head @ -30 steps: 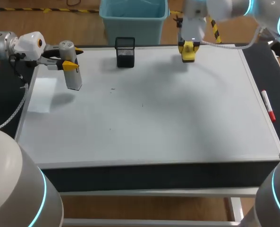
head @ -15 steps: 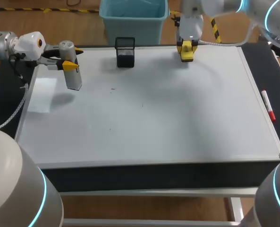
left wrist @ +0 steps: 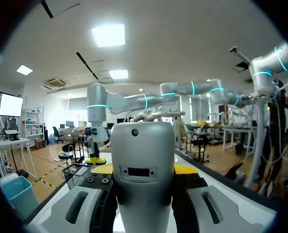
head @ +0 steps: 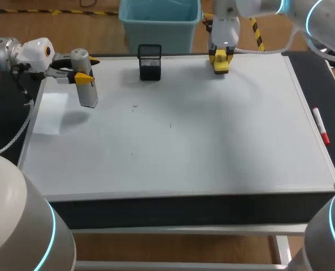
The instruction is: Pick up the inspection probe, press it on each red-marked spot on the whiteboard one by one, put down the probe, pick up the eraser, and wipe off all the red marks.
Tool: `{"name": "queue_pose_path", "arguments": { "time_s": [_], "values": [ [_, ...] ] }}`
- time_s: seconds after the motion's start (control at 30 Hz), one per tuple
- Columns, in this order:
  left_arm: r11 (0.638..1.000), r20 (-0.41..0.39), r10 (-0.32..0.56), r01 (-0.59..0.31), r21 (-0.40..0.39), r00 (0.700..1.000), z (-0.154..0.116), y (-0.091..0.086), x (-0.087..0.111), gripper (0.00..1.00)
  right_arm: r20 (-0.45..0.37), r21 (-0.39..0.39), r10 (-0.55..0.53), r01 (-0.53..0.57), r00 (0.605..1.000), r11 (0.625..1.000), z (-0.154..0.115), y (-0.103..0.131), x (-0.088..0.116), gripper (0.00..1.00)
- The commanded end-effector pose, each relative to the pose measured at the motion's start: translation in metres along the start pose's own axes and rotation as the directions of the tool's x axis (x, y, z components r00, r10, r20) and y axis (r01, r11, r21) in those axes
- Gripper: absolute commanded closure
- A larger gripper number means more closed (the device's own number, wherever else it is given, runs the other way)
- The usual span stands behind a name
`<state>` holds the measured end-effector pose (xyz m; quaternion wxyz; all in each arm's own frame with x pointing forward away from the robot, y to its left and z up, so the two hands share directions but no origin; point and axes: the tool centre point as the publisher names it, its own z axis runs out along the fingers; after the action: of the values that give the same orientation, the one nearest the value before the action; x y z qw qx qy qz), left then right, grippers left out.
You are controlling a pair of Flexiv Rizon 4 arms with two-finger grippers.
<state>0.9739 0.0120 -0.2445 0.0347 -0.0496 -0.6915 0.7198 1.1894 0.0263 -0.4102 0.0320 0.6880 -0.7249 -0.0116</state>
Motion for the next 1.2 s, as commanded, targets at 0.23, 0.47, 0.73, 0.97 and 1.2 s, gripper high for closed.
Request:
{"name": "queue_pose_path", "arguments": {
  "time_s": [0.23, 0.47, 0.73, 0.97, 1.2],
  "values": [
    [1.000, -0.004, -0.001, 0.001, 0.000, 1.000, 0.000, -0.001, -0.001, 1.00, -0.013, -0.043, 0.007, -0.007, 1.000, 0.999, 0.009, -0.005, -0.001, 1.00],
    [1.000, -0.004, -0.001, 0.001, 0.000, 1.000, 0.000, -0.001, -0.001, 1.00, -0.018, -0.027, 0.013, -0.014, 1.000, 1.000, 0.012, -0.005, -0.001, 1.00],
    [1.000, -0.004, -0.001, 0.001, 0.000, 1.000, 0.000, -0.001, -0.001, 1.00, -0.005, -0.023, 0.040, -0.040, 0.999, 0.999, 0.017, -0.006, 0.001, 1.00],
    [1.000, -0.004, -0.001, 0.001, 0.000, 1.000, 0.000, -0.001, -0.001, 1.00, -0.004, -0.028, 0.068, -0.068, 0.998, 0.997, 0.015, -0.005, 0.005, 0.00],
    [1.000, -0.004, -0.001, 0.001, 0.000, 1.000, 0.000, -0.001, -0.001, 1.00, 0.036, -0.009, 0.125, -0.125, 0.991, 0.992, 0.004, 0.005, 0.014, 0.00]
  ]
}}
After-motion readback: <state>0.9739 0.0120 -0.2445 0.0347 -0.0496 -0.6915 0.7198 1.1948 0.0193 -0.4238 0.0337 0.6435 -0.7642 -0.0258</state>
